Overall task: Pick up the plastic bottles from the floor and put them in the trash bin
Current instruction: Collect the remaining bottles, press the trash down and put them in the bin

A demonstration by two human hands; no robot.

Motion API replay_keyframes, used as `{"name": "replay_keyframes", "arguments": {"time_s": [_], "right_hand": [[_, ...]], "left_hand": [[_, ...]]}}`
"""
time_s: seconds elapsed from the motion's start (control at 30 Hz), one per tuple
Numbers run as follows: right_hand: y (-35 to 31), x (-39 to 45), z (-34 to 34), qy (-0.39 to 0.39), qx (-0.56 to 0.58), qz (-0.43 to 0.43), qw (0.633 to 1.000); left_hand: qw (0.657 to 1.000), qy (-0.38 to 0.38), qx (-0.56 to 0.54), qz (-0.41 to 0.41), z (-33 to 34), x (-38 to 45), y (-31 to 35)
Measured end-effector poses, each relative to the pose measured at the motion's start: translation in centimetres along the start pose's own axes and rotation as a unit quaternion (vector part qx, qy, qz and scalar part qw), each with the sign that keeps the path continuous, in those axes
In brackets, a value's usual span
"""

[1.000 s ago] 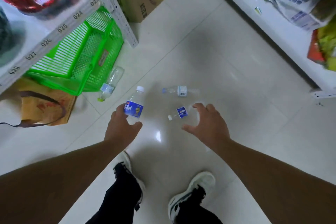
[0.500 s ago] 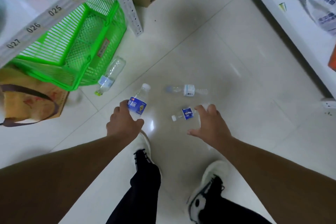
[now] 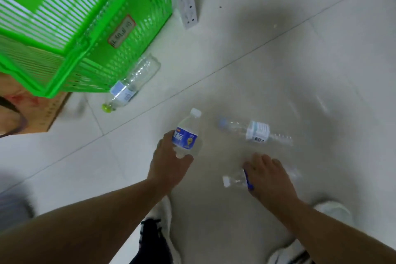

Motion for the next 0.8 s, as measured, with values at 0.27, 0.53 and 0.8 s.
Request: {"name": "replay_keyframes", "arguments": {"time_s": [0.27, 0.53, 0.8], "right_hand": [[-0.6, -5.6, -14.2, -0.001, 0.163, 0.059, 0.985], [-2.3, -8.0, -32.0, 0.044, 0.325, 0.106, 0.939], [-7.5, -11.8, -37.8, 0.05, 0.336, 0.087, 0.936]], "left_hand": [[0.996, 0.0, -0.076, -0.047, -8.6, -9.6, 4.2], [0.988, 0.058, -0.131, -0.058, -18.5, -19.4, 9.0], [0.961, 0.163, -0.205, -0.088, -21.7, -25.6, 7.4]]}}
Point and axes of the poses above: each hand's wrist, its own x-axis towards the middle knuckle, its own z-axis out of the palm, y = z × x, the point moved 4 cm from there along x, towards the middle knuckle, and after that the axes turned 6 degrees about -y, right-handed, at the moved point
